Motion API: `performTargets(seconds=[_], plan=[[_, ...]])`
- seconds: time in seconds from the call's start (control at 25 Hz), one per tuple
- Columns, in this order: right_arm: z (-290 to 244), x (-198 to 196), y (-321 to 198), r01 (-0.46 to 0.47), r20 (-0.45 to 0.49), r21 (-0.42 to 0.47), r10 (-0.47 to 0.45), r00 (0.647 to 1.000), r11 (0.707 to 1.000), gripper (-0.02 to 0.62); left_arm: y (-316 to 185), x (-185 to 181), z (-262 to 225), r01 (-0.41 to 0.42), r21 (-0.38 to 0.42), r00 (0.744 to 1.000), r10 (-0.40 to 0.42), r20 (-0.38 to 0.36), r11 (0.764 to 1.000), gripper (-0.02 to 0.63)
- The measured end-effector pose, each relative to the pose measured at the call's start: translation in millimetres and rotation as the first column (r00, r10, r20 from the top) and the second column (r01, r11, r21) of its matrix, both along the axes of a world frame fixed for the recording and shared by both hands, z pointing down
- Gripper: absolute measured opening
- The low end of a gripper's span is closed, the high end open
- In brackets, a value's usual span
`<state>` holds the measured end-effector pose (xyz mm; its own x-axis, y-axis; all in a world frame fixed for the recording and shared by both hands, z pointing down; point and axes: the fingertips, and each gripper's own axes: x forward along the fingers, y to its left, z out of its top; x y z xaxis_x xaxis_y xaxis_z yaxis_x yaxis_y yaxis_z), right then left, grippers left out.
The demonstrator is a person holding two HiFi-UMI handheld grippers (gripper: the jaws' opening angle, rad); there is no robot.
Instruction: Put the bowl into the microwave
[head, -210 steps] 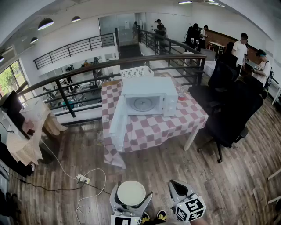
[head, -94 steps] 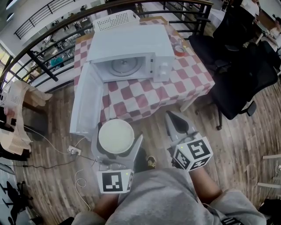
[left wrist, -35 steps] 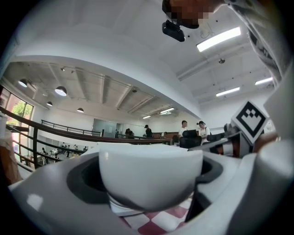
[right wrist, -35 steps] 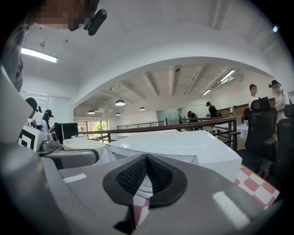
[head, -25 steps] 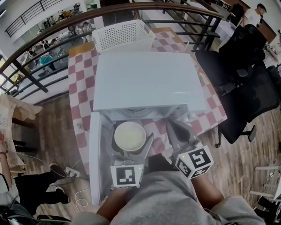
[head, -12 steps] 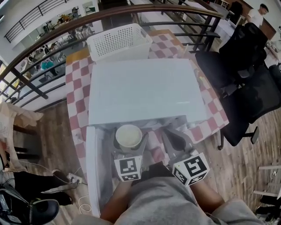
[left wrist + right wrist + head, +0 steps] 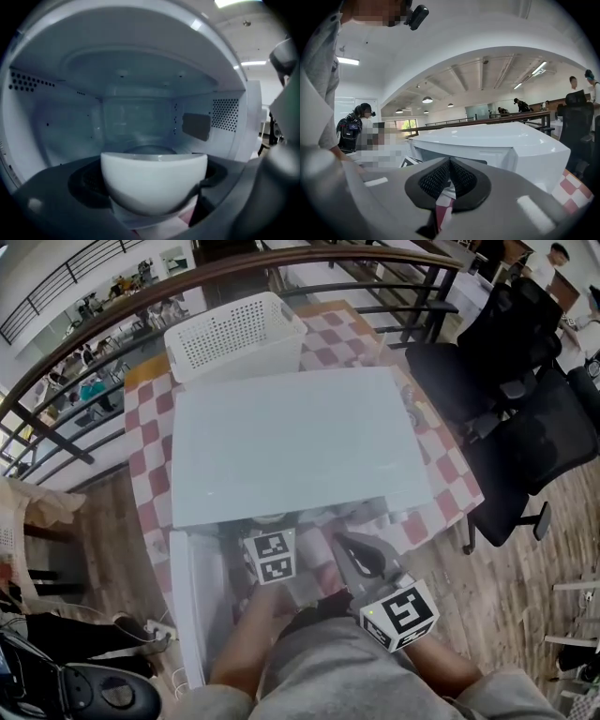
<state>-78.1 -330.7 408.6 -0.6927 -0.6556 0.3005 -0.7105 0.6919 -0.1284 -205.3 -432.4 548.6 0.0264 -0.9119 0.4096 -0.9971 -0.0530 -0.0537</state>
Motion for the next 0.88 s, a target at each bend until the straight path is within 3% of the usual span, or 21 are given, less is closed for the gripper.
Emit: performTargets(seconds=[0.2,0.52,0.88], plan=[[1.4,0.3,-1.8,0.001,0.005,-0.010,0.000,1.000,1.000,-0.003,-14.8,-5.1,16.9,0.047,-0.067,0.998,-0.045,0.032,0.997,0.531],[0.0,3.4,-4.0,-0.016,0.012,-0.010,0.016,1.000,1.000,-0.003,-24.3,-10.3,20.9,0.052,-0.056,0.997,-0.048,0.067,0.997,0.531],[3.1,1.0,6.6,-0.018,0.021,-0.014,0.018,1.000,1.000,-0.003,-5.4,-2.1,30.0,0.021,-0.105,0.996,-0.012,0.088,0.994,0.531]])
